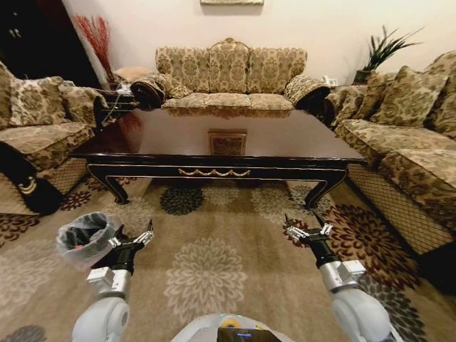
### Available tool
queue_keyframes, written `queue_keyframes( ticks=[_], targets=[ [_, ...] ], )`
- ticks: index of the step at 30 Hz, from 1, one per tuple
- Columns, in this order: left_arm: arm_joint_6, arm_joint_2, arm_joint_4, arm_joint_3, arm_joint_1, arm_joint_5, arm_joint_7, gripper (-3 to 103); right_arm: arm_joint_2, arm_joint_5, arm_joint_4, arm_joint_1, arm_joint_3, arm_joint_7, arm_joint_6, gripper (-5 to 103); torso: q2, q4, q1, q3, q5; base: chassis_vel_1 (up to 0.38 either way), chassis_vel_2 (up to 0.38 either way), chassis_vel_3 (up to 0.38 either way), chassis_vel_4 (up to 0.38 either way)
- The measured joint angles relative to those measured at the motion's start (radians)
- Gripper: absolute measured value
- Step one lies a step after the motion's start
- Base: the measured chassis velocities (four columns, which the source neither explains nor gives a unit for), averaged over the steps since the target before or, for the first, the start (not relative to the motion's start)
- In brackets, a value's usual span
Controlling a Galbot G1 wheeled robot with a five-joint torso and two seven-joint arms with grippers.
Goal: Move to the front of the table and place the trash on the table into the trash bin.
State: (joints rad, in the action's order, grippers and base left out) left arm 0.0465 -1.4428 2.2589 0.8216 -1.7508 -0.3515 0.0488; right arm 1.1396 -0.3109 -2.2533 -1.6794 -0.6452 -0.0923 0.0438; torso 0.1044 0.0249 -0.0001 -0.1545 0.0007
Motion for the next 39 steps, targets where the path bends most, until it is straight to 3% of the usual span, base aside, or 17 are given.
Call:
queue_keyframes(
  ticks=[2, 6, 14, 17, 28, 39],
  targets=[
    [-0.006, 0.0, 0.042, -0.005, -0.007, -0.028, -0.001, 100, 0.024, 0.039, -0.063, -0.01, -0.028, -0.043, 0.055, 100, 0.0, 0.0001, 0.0, 0.0, -0.0024, 0.026, 0.033, -0.016, -0.023],
    [-0.008, -0.003, 0.109, -0.014, -0.033, -0.046, 0.001, 100, 0.063, 0.05, -0.151, -0.048, -0.066, -0.054, 0.087, 100, 0.0, 0.0003, 0.0, 0.0, -0.0013, 0.036, 0.043, -0.027, -0.029],
    [0.007, 0.024, 0.163, -0.034, -0.049, -0.043, 0.0, 100, 0.14, 0.053, -0.202, -0.132, -0.169, 0.02, 0.06, 100, 0.0, -0.0001, 0.0, 0.0, -0.0006, 0.0, 0.0, 0.0, 0.0],
    [0.057, 0.061, 0.144, -0.074, -0.014, -0.053, 0.003, 100, 0.17, 0.055, -0.178, -0.136, -0.196, 0.027, 0.035, 100, 0.0, 0.0001, 0.0, 0.0, -0.0008, 0.0, 0.0, 0.0, 0.0],
    [0.085, 0.102, 0.075, -0.17, 0.05, -0.031, 0.017, 100, 0.178, 0.037, -0.13, -0.13, -0.246, 0.022, 0.014, 100, 0.0, 0.0, 0.0, 0.0, -0.0008, 0.0, 0.0, 0.0, 0.0],
    [0.085, 0.095, 0.08, -0.171, 0.046, -0.018, 0.022, 100, 0.179, 0.039, -0.126, -0.129, -0.247, 0.018, 0.008, 100, 0.0, 0.0001, 0.0, 0.0, -0.0007, 0.0, 0.0, 0.0, 0.0]
  ],
)
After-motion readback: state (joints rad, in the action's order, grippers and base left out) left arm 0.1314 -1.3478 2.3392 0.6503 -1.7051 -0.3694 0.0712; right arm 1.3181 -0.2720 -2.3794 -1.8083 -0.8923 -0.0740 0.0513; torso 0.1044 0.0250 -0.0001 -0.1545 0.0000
